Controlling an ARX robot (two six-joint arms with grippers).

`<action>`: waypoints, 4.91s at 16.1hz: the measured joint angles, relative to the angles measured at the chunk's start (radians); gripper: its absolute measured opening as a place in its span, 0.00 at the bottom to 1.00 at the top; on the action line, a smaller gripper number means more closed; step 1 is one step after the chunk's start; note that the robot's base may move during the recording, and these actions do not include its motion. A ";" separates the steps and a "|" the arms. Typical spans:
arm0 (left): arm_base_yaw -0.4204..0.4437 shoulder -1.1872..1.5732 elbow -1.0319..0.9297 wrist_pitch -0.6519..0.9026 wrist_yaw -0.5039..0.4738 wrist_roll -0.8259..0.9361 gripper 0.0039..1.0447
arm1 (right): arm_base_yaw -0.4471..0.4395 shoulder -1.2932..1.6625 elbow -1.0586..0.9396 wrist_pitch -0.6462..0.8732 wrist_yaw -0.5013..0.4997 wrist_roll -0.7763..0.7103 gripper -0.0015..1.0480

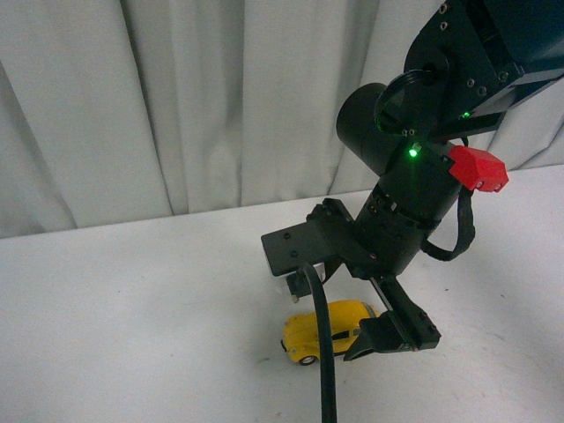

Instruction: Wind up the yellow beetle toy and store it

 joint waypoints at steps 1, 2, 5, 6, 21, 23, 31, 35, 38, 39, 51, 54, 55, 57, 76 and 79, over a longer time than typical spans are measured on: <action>0.000 0.000 0.000 0.000 0.000 0.000 0.94 | 0.000 0.003 -0.002 0.001 0.004 -0.008 0.94; 0.000 0.000 0.000 0.000 0.000 0.000 0.94 | 0.001 0.006 -0.002 0.006 0.005 -0.021 0.94; 0.000 0.000 0.000 0.000 0.000 0.000 0.94 | 0.015 0.006 -0.004 0.010 0.008 -0.057 0.84; 0.000 0.000 0.000 0.000 0.000 0.000 0.94 | 0.020 0.006 -0.008 0.009 0.008 -0.056 0.73; 0.000 0.000 0.000 0.000 0.000 0.000 0.94 | -0.002 -0.020 -0.071 0.053 0.032 -0.089 0.39; 0.000 0.000 0.000 0.000 0.000 0.000 0.94 | -0.004 -0.020 -0.073 0.055 0.031 -0.103 0.39; 0.000 0.000 0.000 0.000 0.000 0.000 0.94 | -0.088 -0.034 -0.129 0.102 -0.056 -0.273 0.39; 0.000 0.000 0.000 0.000 0.000 0.000 0.94 | -0.130 -0.045 -0.163 0.132 -0.090 -0.301 0.39; 0.000 0.000 0.000 0.000 0.000 0.000 0.94 | -0.209 -0.052 -0.190 0.131 -0.110 -0.313 0.39; 0.000 0.000 0.000 0.000 0.000 0.000 0.94 | -0.226 -0.055 -0.197 0.129 -0.114 -0.313 0.39; 0.000 0.000 0.000 0.000 0.000 0.000 0.94 | -0.402 -0.073 -0.243 0.087 -0.145 -0.319 0.39; 0.000 0.000 0.000 0.000 0.000 0.000 0.94 | -0.452 -0.082 -0.257 0.077 -0.145 -0.320 0.39; 0.000 0.000 0.000 0.000 0.000 0.000 0.94 | -0.468 -0.086 -0.265 0.072 -0.145 -0.320 0.39; 0.000 0.000 0.000 0.000 0.000 0.000 0.94 | -0.482 -0.092 -0.274 0.065 -0.145 -0.322 0.39; 0.000 0.000 0.000 0.000 0.000 0.000 0.94 | -0.544 -0.105 -0.307 0.060 -0.114 -0.330 0.81; 0.000 0.000 0.000 0.000 0.000 0.000 0.94 | -0.544 -0.104 -0.307 0.062 -0.114 -0.330 0.93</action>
